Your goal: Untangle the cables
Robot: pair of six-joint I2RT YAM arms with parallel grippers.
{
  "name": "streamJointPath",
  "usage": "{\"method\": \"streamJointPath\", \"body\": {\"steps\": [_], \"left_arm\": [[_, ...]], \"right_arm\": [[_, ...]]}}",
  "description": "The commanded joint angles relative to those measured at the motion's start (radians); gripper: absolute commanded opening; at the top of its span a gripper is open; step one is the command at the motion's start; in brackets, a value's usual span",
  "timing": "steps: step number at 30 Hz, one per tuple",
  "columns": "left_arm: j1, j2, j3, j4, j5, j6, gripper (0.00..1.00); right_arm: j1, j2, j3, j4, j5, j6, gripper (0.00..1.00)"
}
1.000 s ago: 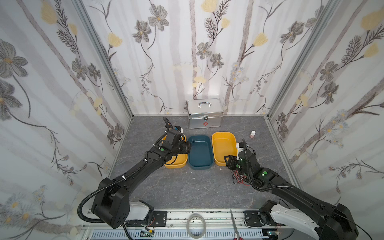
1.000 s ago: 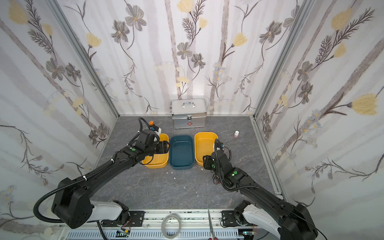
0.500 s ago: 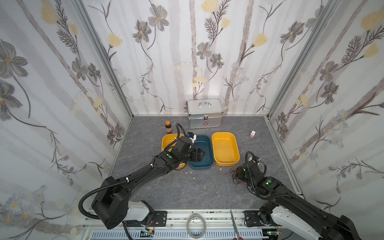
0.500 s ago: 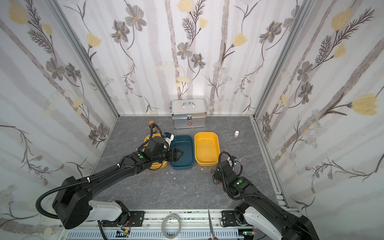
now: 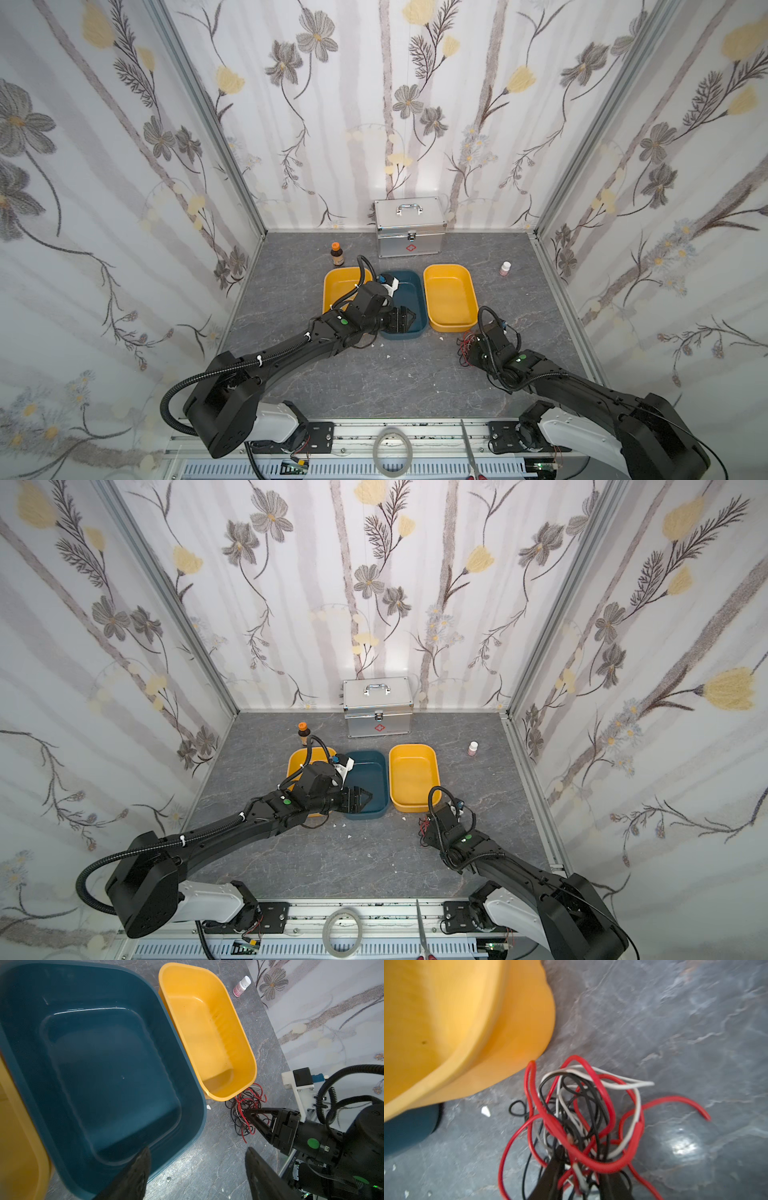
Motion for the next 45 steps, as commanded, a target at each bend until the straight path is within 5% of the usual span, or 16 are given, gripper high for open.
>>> {"method": "streamJointPath", "body": {"steps": [1,13,19,29,37,45], "left_arm": [[-0.001,-0.010,-0.006,0.042,0.040,-0.016,0.73],[-0.022,-0.082,-0.075,0.033,0.093,-0.037,0.73],[-0.035,-0.090,-0.102,0.000,0.090,-0.050,0.73],[-0.082,-0.083,-0.119,-0.009,0.095,-0.083,0.73],[-0.105,-0.035,-0.113,0.007,0.096,-0.097,0.73],[-0.125,0.021,-0.105,0.031,0.098,-0.110,0.72]], "right_arm": [[0.038,0.003,0.017,0.054,-0.052,0.009,0.23],[0.231,0.146,0.084,0.231,-0.216,-0.060,0.15],[0.267,0.178,0.131,0.211,-0.248,-0.138,0.39],[0.269,0.027,0.116,0.073,-0.194,-0.199,0.56],[0.280,-0.063,0.086,0.010,-0.197,-0.213,0.56],[0.353,0.006,0.131,0.048,-0.152,-0.247,0.48]]}}
